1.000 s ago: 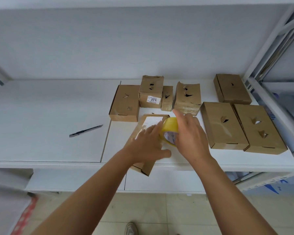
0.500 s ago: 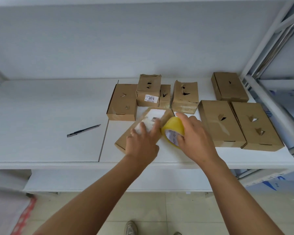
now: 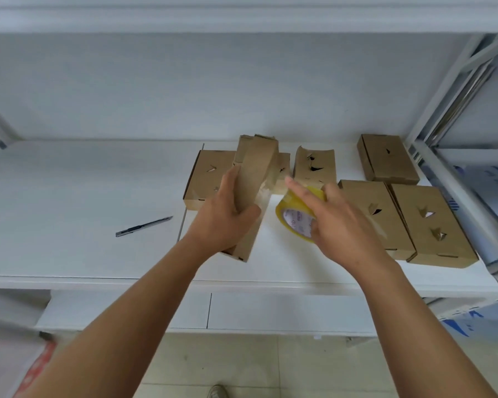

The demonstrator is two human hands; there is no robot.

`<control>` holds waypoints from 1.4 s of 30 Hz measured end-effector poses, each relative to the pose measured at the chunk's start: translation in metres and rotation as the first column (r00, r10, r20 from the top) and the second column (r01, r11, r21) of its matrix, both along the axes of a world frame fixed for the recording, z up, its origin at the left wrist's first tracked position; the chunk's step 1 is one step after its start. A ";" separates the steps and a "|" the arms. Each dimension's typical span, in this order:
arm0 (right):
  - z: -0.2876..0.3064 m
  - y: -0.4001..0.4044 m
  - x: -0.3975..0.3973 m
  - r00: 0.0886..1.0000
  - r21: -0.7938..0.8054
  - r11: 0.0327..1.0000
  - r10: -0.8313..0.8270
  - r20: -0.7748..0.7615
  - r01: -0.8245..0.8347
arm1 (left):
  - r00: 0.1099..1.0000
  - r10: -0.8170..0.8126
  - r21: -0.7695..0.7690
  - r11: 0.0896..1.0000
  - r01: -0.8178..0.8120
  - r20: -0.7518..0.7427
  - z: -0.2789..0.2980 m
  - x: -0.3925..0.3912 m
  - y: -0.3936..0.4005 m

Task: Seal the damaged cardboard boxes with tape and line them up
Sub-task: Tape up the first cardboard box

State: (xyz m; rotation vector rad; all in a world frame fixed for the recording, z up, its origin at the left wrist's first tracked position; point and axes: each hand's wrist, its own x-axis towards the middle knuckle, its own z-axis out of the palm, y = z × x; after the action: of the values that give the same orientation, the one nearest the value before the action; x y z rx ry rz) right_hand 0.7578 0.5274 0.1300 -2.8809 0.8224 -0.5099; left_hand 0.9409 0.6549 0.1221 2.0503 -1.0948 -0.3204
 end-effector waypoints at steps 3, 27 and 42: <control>-0.010 -0.005 0.002 0.998 -0.025 0.998 -0.056 0.014 0.056 | 0.959 0.003 -0.063 0.998 -0.021 -0.282 -0.001 0.005 0.006; -0.083 -0.032 -0.020 0.980 0.100 0.980 -0.159 -0.118 0.171 | 0.510 0.103 -0.021 0.972 -0.233 -0.854 -0.100 0.070 0.064; -0.082 -0.042 -0.014 0.936 0.113 0.980 -0.116 -0.333 0.162 | 0.940 -0.090 0.246 0.969 0.007 0.329 -0.103 0.017 0.028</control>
State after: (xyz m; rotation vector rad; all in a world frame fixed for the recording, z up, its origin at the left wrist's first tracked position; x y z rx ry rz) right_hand 0.7435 0.4850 0.0485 -2.8274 1.0665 0.0200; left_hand 0.9577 0.6827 0.0192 2.3588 -1.3711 -0.1310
